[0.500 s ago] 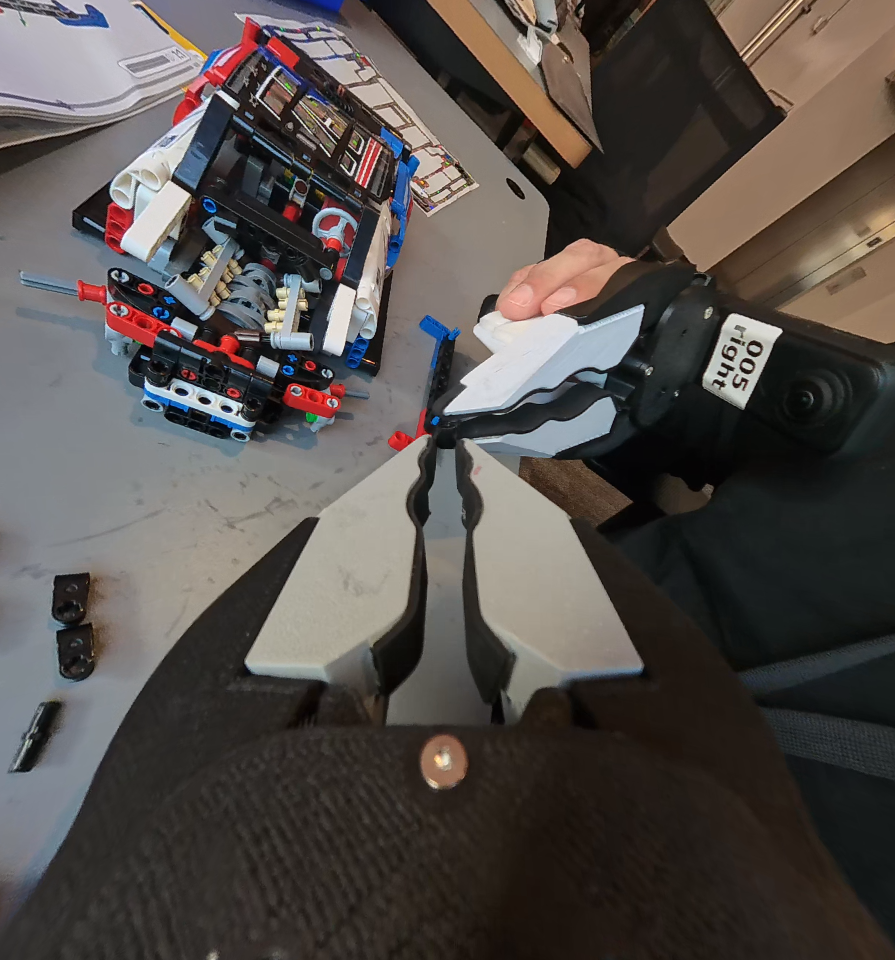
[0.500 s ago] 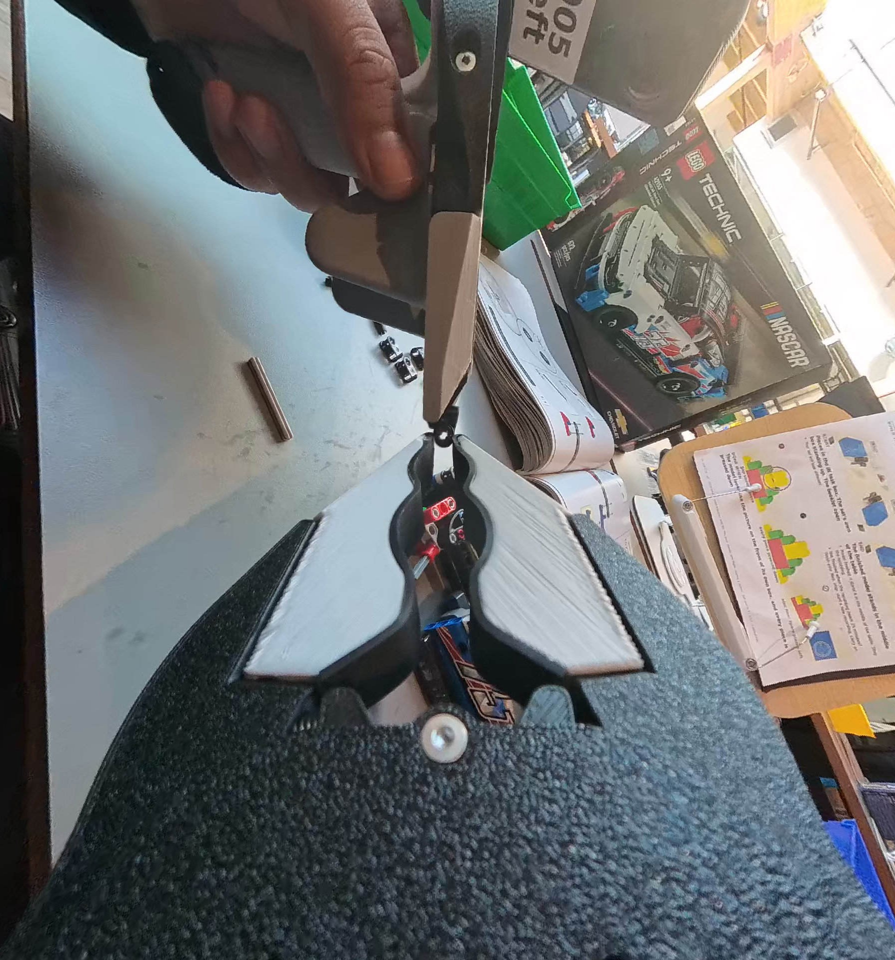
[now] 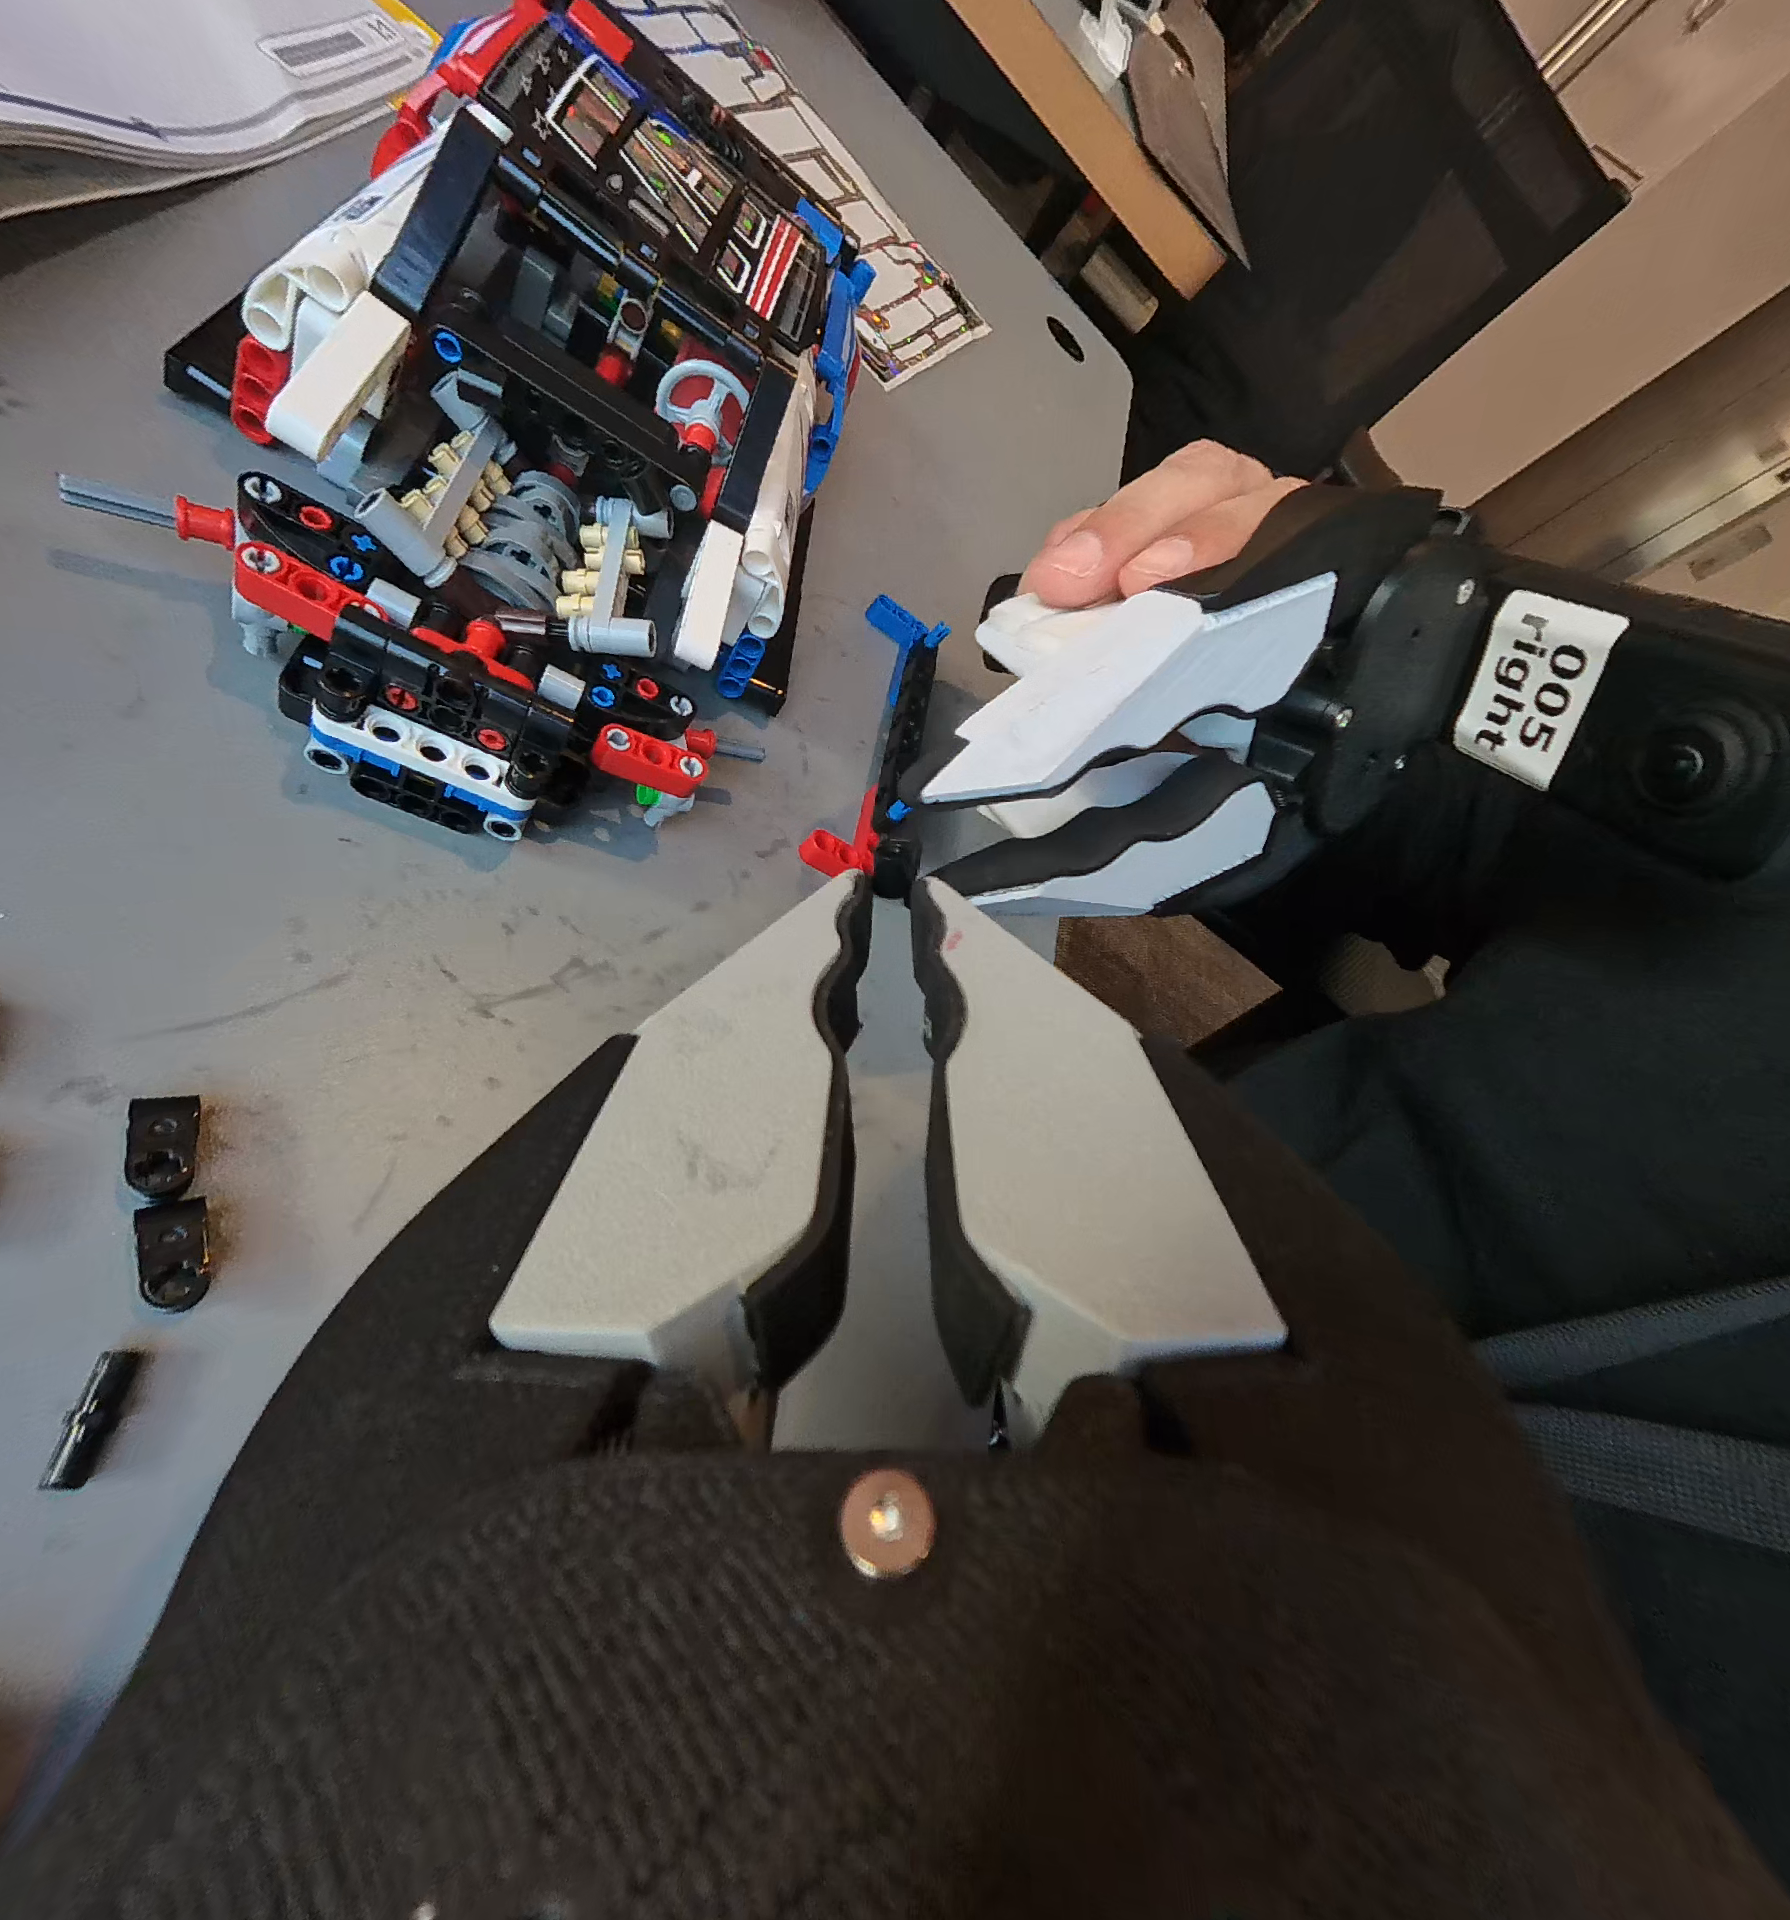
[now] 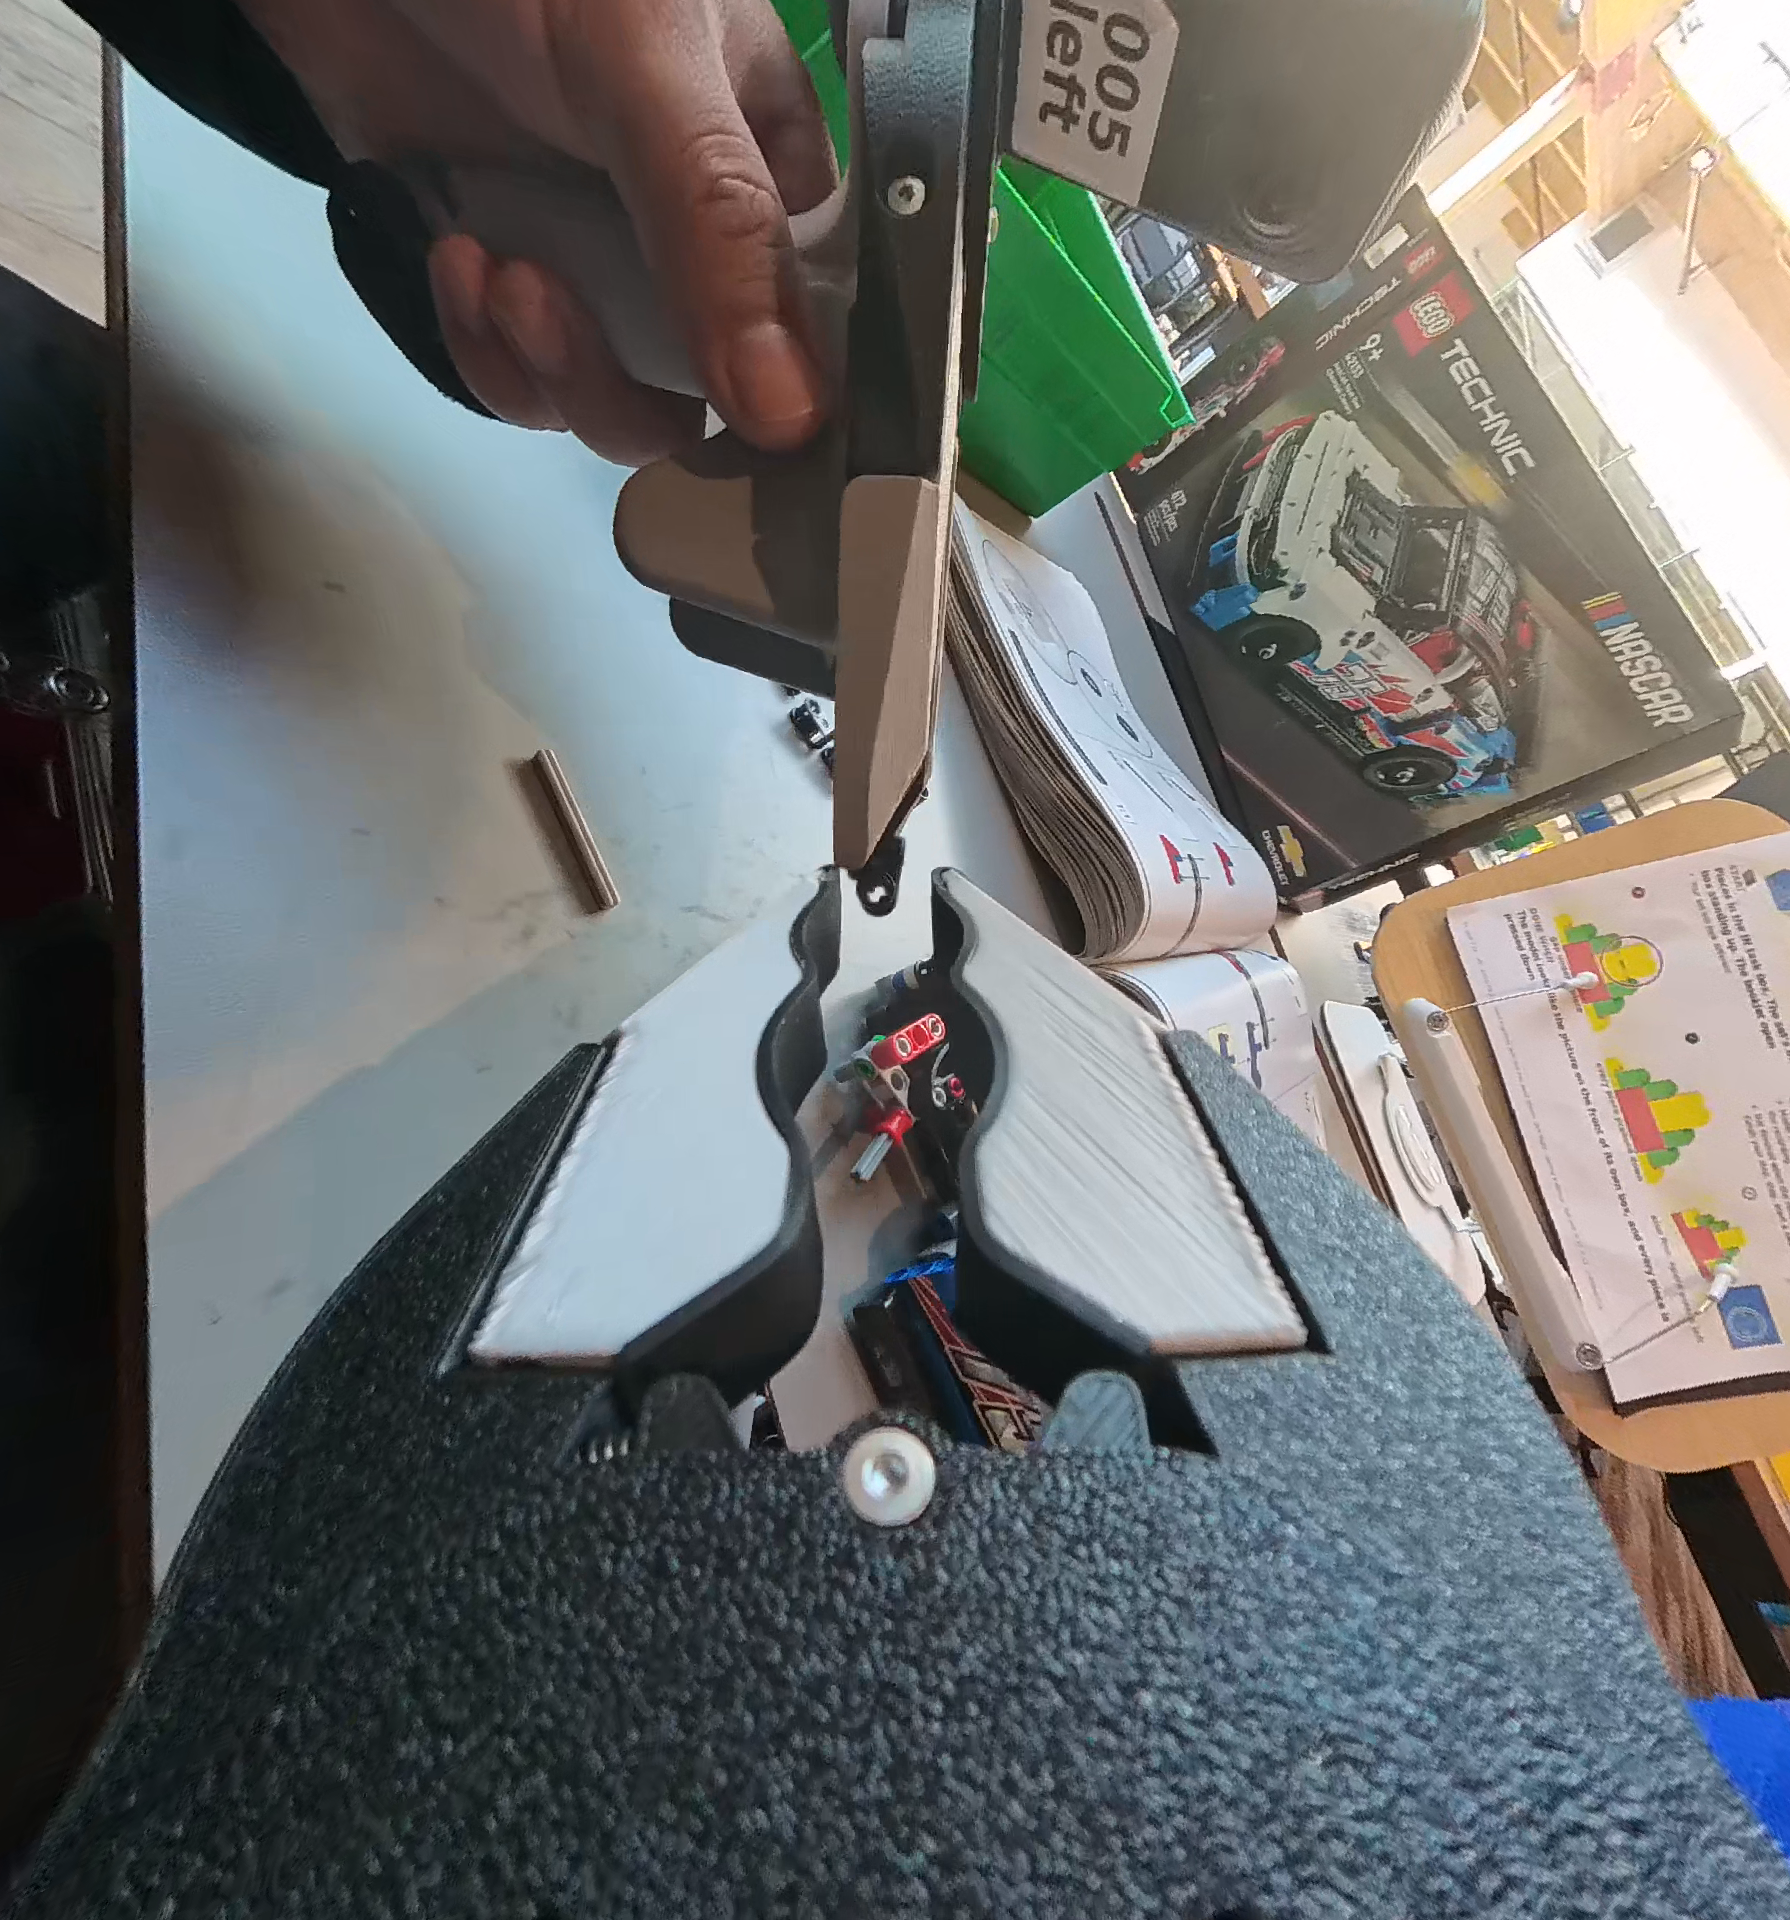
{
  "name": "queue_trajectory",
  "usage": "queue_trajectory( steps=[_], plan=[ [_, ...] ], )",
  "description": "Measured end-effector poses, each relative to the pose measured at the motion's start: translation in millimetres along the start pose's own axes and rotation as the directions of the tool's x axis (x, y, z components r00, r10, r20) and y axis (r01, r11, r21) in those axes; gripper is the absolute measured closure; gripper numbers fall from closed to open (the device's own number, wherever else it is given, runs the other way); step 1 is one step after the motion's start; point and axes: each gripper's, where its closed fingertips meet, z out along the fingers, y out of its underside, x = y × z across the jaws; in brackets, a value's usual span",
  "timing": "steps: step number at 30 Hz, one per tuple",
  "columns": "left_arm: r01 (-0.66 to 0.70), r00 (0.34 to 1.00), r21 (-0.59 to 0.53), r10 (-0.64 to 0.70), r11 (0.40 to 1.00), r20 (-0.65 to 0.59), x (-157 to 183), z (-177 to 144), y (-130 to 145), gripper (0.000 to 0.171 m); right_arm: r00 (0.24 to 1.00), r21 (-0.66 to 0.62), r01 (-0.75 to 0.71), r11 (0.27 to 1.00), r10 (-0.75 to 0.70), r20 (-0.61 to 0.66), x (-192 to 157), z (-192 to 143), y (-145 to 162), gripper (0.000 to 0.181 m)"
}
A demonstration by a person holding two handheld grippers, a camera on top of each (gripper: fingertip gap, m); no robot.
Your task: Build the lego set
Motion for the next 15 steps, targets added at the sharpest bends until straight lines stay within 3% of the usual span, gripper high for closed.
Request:
queue_trajectory(
  steps=[3,8,12,15],
  plan=[
    [-0.021,1.0,-0.006,0.021,1.0,0.001,1,-2,-1,0.167,0.999,0.018,-0.032,0.999,0.032,0.02,0,-3,-2,0.165],
    [-0.192,0.981,-0.068,0.191,0.979,-0.025,14,-8,1,0.167,0.948,0.082,-0.282,0.956,0.265,0.174,1,-12,-8,0.17],
    [-0.38,0.922,-0.146,0.386,0.913,0.015,18,-9,6,0.167,0.871,0.1,-0.436,0.894,0.392,0.295,-2,-17,-19,0.168],
    [-0.495,0.86,-0.199,0.509,0.846,0.024,22,-8,10,0.167,0.84,0.079,-0.473,0.877,0.422,0.342,-7,-17,-21,0.168]
  ],
)
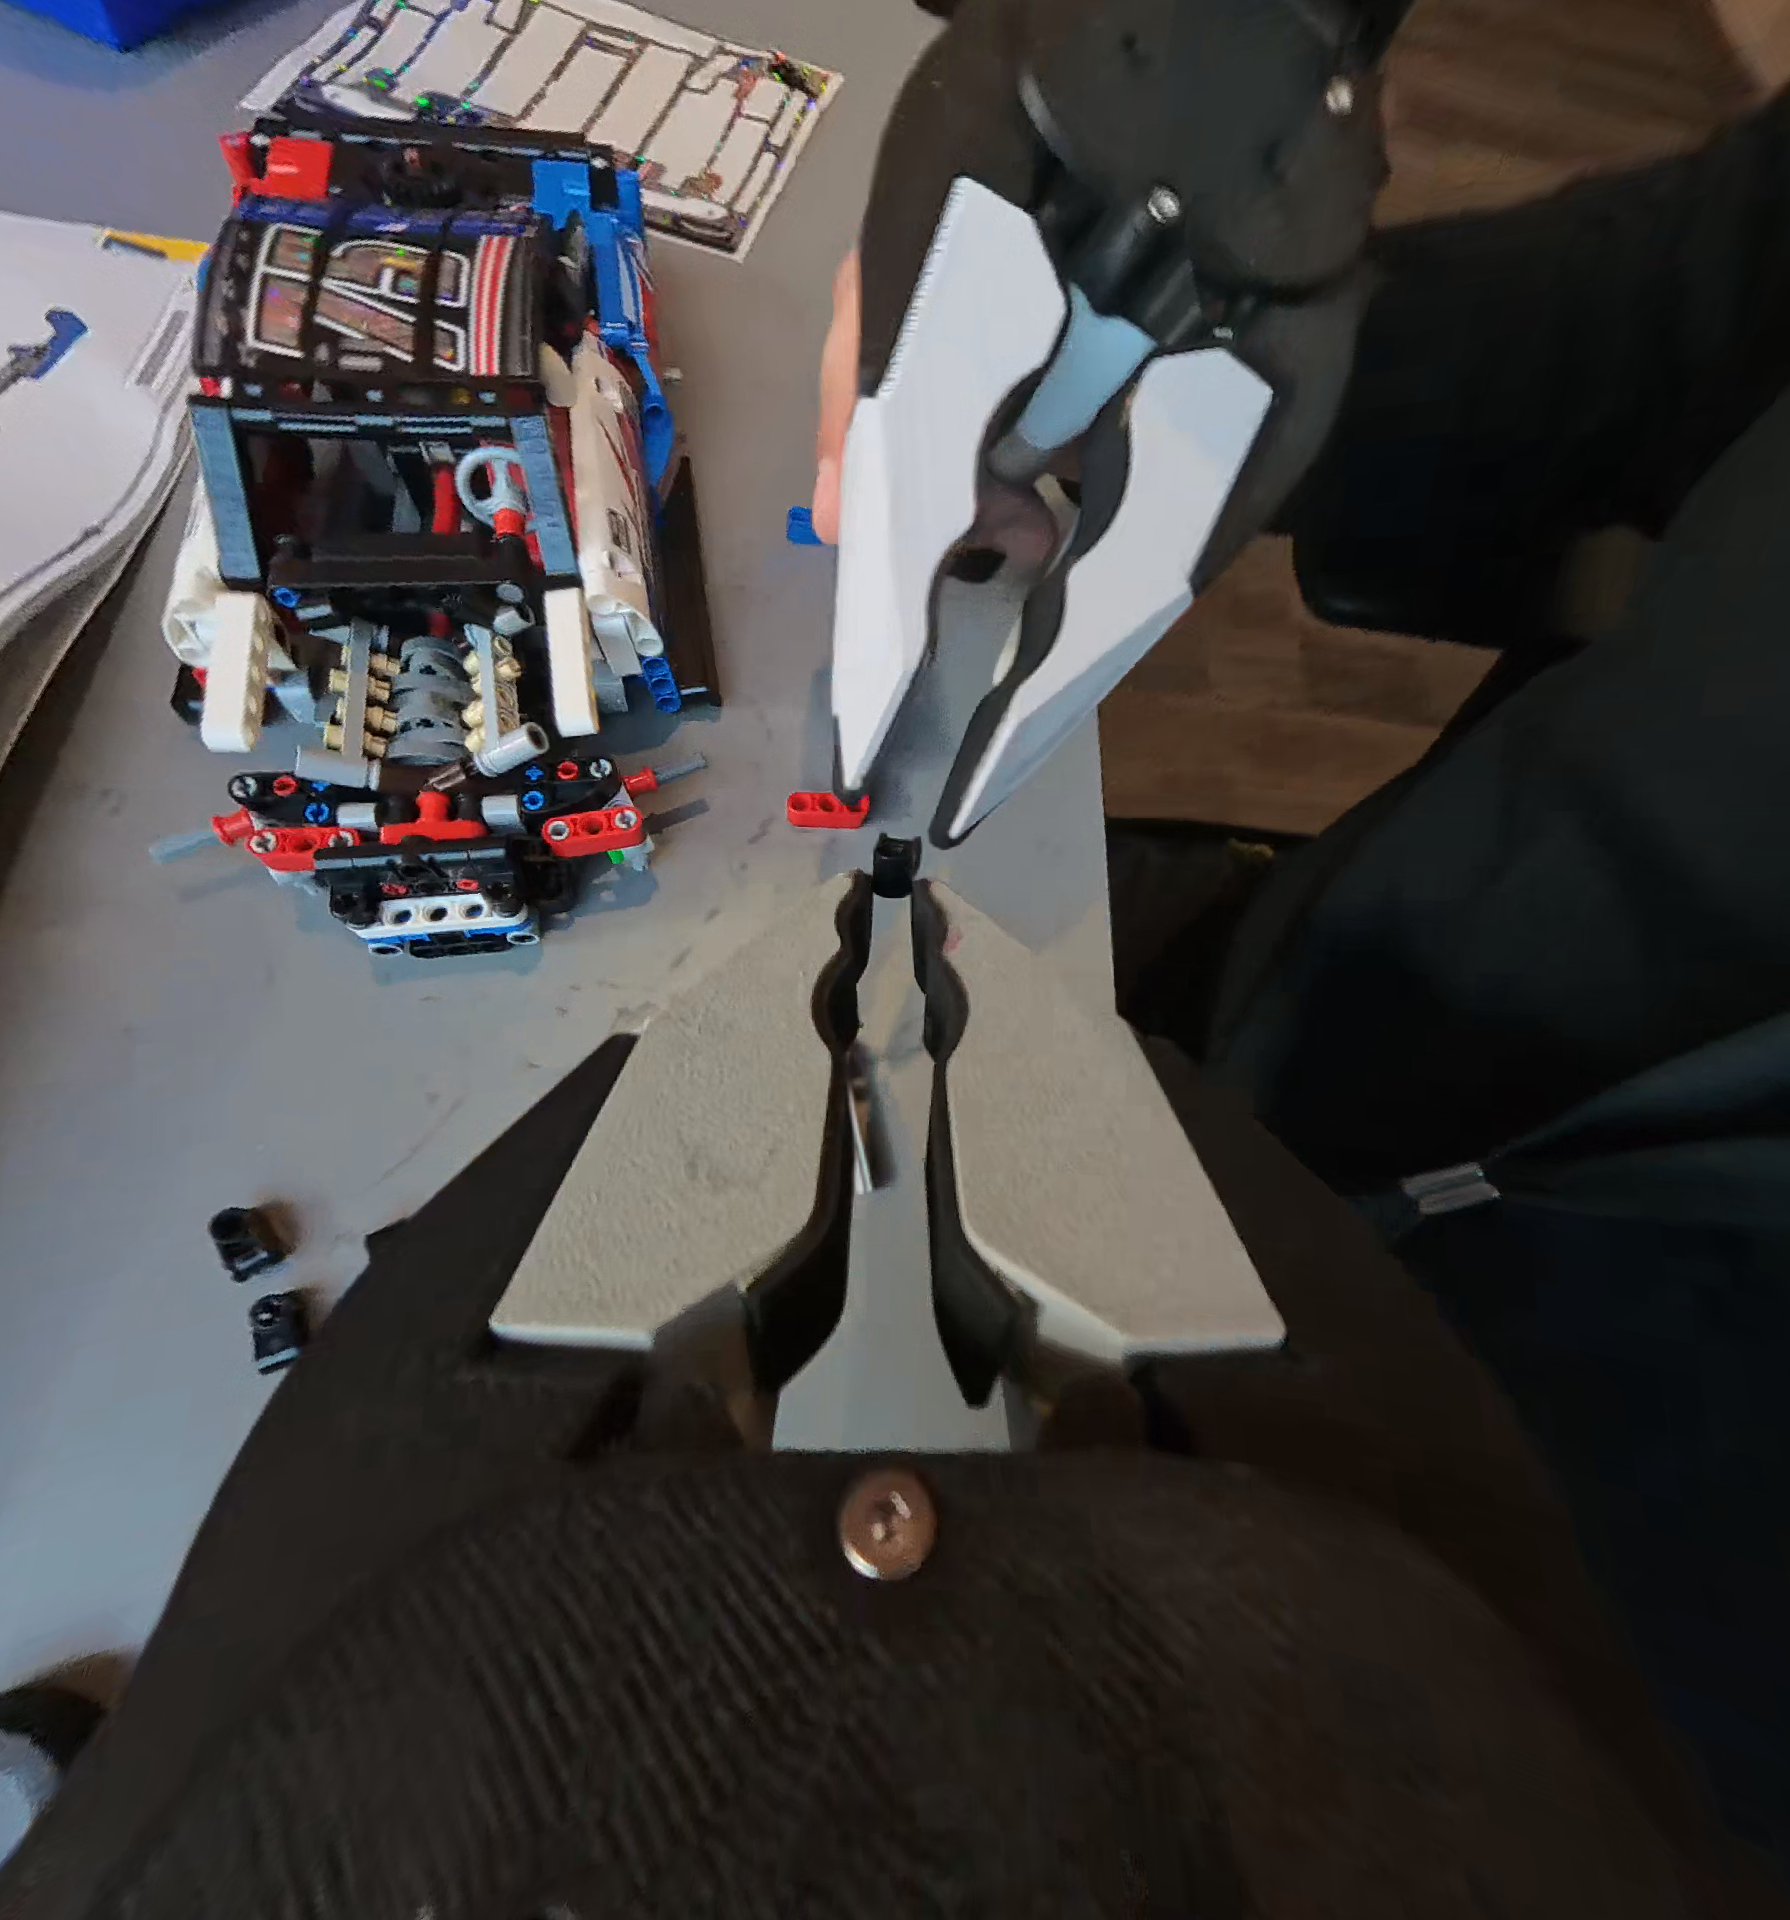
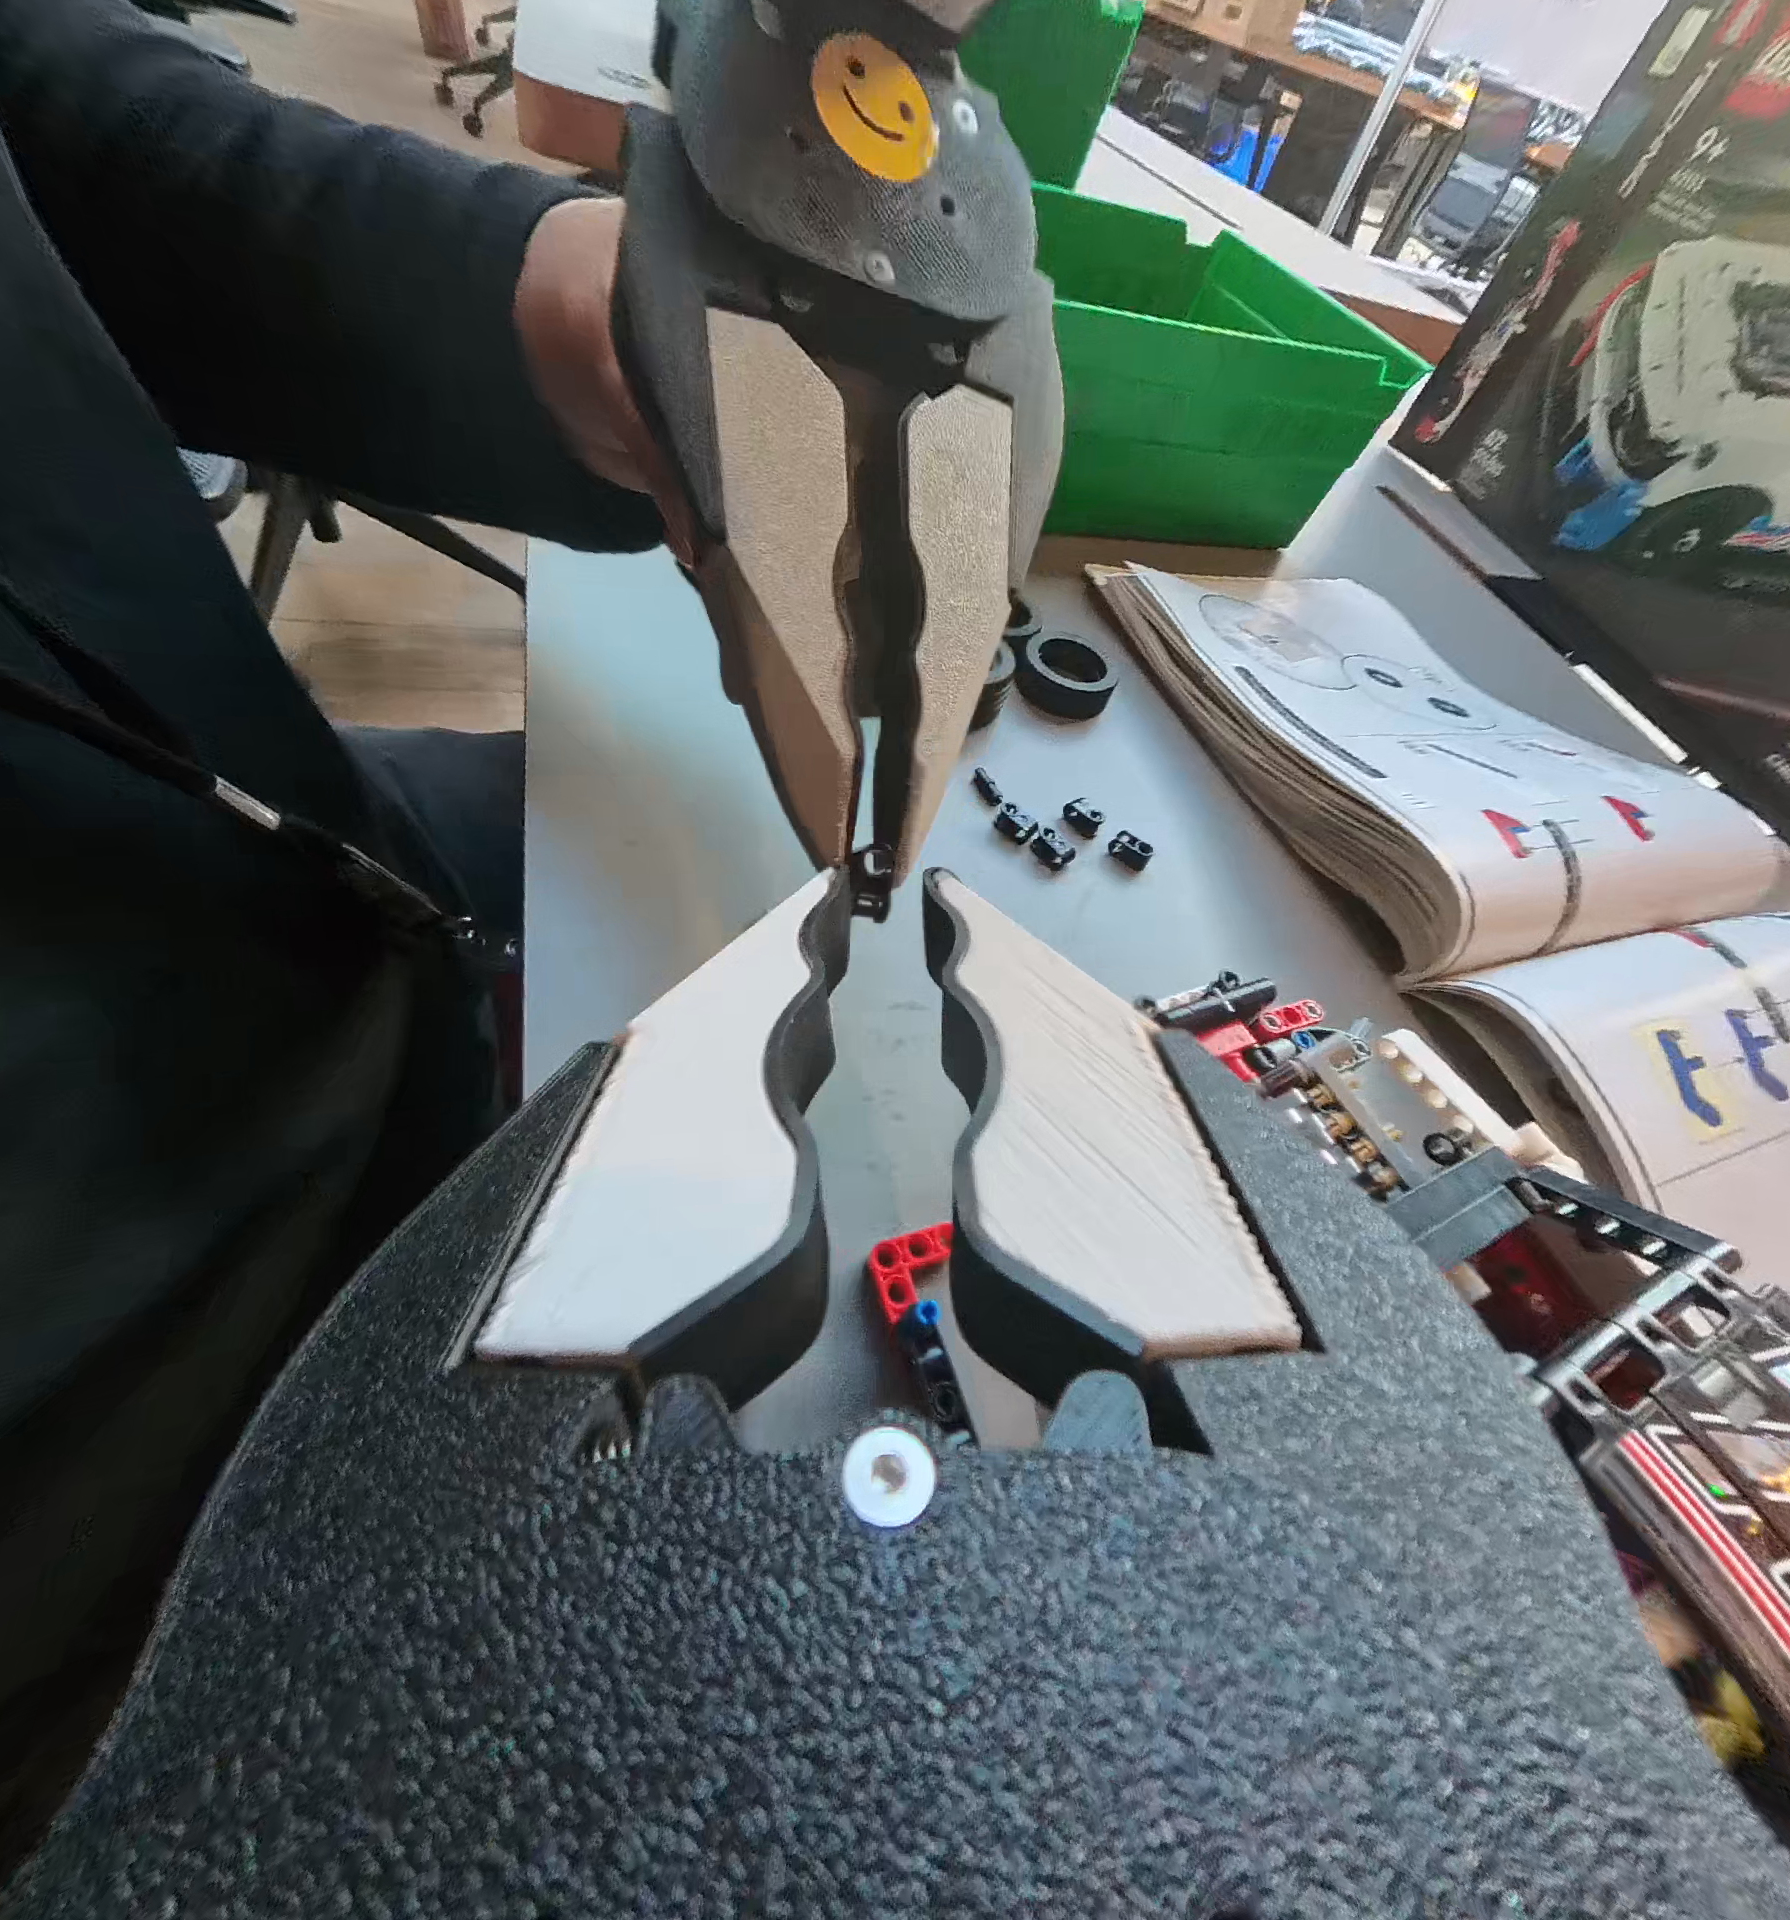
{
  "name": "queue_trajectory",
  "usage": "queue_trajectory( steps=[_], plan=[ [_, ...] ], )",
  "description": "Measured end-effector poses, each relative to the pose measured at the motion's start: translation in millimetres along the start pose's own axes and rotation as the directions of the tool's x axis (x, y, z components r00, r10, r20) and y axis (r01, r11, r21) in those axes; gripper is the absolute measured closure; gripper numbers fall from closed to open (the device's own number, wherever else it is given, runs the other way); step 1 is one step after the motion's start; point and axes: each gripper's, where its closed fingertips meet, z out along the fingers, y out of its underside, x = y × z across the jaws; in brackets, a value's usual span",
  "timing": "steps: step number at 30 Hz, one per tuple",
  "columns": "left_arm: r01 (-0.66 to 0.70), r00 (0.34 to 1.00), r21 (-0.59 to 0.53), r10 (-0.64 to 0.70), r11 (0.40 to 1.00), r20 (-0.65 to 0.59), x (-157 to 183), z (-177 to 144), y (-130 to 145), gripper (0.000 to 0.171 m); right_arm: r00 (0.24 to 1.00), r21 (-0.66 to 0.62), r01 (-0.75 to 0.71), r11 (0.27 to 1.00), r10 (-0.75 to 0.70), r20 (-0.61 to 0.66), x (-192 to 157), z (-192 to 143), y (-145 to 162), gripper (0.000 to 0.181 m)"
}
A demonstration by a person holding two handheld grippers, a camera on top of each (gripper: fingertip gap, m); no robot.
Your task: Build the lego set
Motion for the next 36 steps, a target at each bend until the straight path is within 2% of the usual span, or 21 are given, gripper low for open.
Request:
queue_trajectory(
  steps=[5,8,10,13,16,18,28,36],
  plan=[
    [-0.149,0.986,-0.079,0.154,0.986,0.067,2,4,4,0.167,0.999,-0.043,-0.004,0.999,0.006,0.041,-8,4,6,0.172],
    [-0.135,0.987,-0.111,0.143,0.985,0.074,0,7,8,0.167,0.999,-0.068,0.001,0.998,0.002,0.039,-9,6,11,0.172],
    [-0.078,0.992,-0.111,0.089,0.991,0.094,-5,8,10,0.167,1.0,-0.085,0.006,0.996,-0.004,0.023,-7,7,15,0.169],
    [0.145,0.985,-0.08,-0.136,0.986,0.106,-15,10,13,0.167,0.995,-0.102,0.083,0.991,-0.088,-0.044,-2,8,15,0.168],
    [0.366,0.931,0.009,-0.365,0.931,-0.018,-11,10,6,0.167,0.971,-0.145,0.195,0.97,-0.211,-0.111,2,10,14,0.168],
    [0.455,0.888,0.035,-0.451,0.89,-0.085,-11,8,4,0.167,0.957,-0.159,0.233,0.959,-0.255,-0.137,3,11,13,0.168],
    [0.666,0.726,0.077,-0.622,0.742,-0.293,-9,5,0,0.167,0.932,-0.181,0.277,0.944,-0.31,-0.189,10,10,13,0.171],
    [0.681,0.717,0.099,-0.633,0.725,-0.292,-12,4,-1,0.167,0.903,-0.215,0.324,0.921,-0.369,-0.22,13,11,13,0.174]
  ],
)
